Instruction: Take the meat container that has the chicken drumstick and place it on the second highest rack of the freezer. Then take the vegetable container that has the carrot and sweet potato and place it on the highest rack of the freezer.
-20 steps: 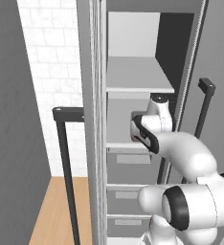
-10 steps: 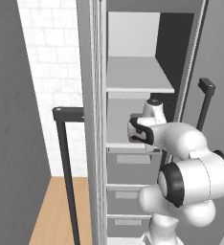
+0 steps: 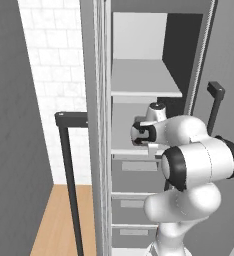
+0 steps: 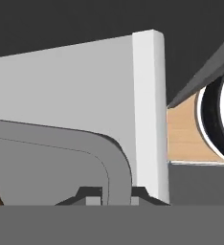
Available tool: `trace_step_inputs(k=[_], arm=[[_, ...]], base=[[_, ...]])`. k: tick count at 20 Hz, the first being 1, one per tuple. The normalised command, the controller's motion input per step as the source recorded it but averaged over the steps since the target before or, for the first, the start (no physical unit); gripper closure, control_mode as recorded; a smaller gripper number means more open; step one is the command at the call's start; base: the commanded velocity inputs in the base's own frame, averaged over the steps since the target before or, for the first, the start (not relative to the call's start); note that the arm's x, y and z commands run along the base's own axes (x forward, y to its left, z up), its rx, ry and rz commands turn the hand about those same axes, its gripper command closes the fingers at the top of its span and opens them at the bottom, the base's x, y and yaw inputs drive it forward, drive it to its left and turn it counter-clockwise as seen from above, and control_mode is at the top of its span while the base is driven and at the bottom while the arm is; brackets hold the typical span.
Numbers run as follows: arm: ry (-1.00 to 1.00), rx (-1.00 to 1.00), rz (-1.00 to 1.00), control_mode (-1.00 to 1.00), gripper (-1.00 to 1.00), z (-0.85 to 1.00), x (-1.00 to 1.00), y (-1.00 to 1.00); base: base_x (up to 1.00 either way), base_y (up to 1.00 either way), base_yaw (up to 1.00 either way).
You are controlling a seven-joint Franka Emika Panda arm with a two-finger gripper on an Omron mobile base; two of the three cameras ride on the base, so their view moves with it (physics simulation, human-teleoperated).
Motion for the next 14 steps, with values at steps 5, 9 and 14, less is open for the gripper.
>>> trace_step_inputs(k=[5, 9, 14], arm=[[0.0, 0.0, 0.0, -1.0, 1.0, -0.18, 0.32, -0.11], [-0.01, 0.0, 0.0, -1.0, 1.0, -0.38, 0.06, -0.02], [0.0, 0.0, 0.0, -1.0, 1.0, -0.14, 0.12, 0.0]], base=[[0.0, 0.0, 0.0], [0.0, 0.0, 0.0], [0.0, 0.0, 0.0]])
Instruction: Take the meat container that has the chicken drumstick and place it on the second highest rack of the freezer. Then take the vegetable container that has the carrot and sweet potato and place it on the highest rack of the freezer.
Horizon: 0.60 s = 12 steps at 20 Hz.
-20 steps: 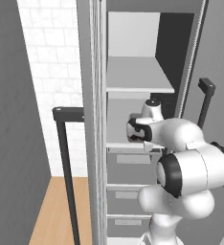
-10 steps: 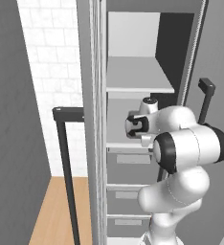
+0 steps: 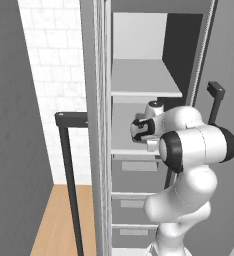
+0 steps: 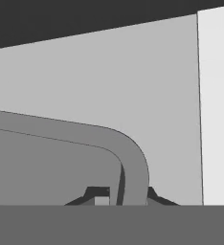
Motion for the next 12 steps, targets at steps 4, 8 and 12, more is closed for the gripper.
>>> trace_step_inputs(k=[4, 8, 12], arm=[[0.0, 0.0, 0.0, -1.0, 1.0, 0.0, 0.0, 0.0], [0.0, 0.0, 0.0, -1.0, -1.0, 0.0, 0.0, 0.0], [0.0, 0.0, 0.0, -1.0, -1.0, 0.0, 0.0, 0.0]], base=[[0.0, 0.0, 0.0], [0.0, 0.0, 0.0], [0.0, 0.0, 0.0]])
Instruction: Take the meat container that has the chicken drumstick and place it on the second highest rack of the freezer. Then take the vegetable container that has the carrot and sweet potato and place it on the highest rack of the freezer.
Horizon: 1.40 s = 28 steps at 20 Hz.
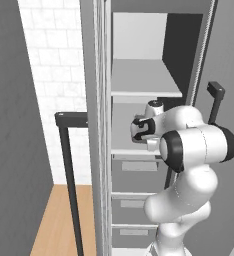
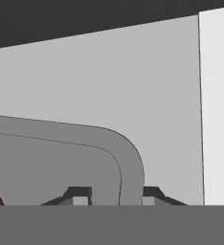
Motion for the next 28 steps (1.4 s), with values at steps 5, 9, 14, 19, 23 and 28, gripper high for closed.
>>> trace_step_inputs(k=[5, 9, 14, 19, 23, 28], arm=[[0.0, 0.0, 0.0, -1.0, -1.0, 0.0, 0.0, 0.0], [-0.1, 0.0, 0.01, -1.0, -1.0, 0.0, -0.08, 0.0], [-0.35, 0.0, 0.01, -1.0, -1.0, 0.05, -0.32, 0.0], [-0.13, 0.0, 0.0, -1.0, -1.0, 0.62, -0.25, 0.0], [0.0, 0.0, 0.0, -1.0, -1.0, 0.84, -0.34, 0.0], [0.0, 0.0, 0.0, -1.0, -1.0, 0.42, -0.59, 0.0]], base=[[0.0, 0.0, 0.0], [0.0, 0.0, 0.0], [0.0, 0.0, 0.0], [0.0, 0.0, 0.0], [0.0, 0.0, 0.0], [0.0, 0.0, 0.0]])
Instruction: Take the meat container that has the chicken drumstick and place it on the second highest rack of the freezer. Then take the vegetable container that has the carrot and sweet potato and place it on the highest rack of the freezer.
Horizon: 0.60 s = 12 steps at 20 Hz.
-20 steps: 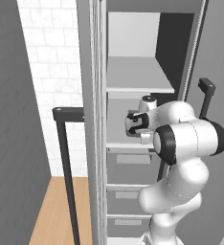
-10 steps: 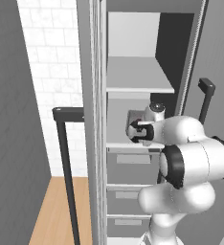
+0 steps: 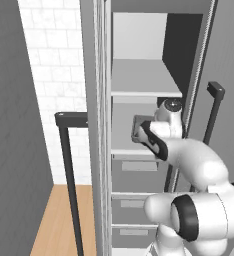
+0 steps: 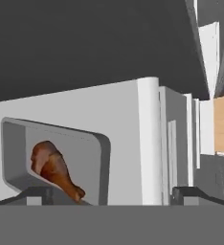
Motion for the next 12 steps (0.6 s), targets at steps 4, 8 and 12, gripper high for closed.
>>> trace_step_inputs(k=[4, 8, 12], arm=[[0.0, 0.0, 0.0, -1.0, -1.0, 0.19, -0.65, 0.0], [0.07, 0.0, 0.0, -1.0, -1.0, 0.33, -0.81, 0.0], [0.1, 0.0, 0.01, -1.0, -1.0, 0.48, -0.76, -0.01]], base=[[0.0, 0.0, 0.0], [0.0, 0.0, 0.0], [0.0, 0.0, 0.0]])
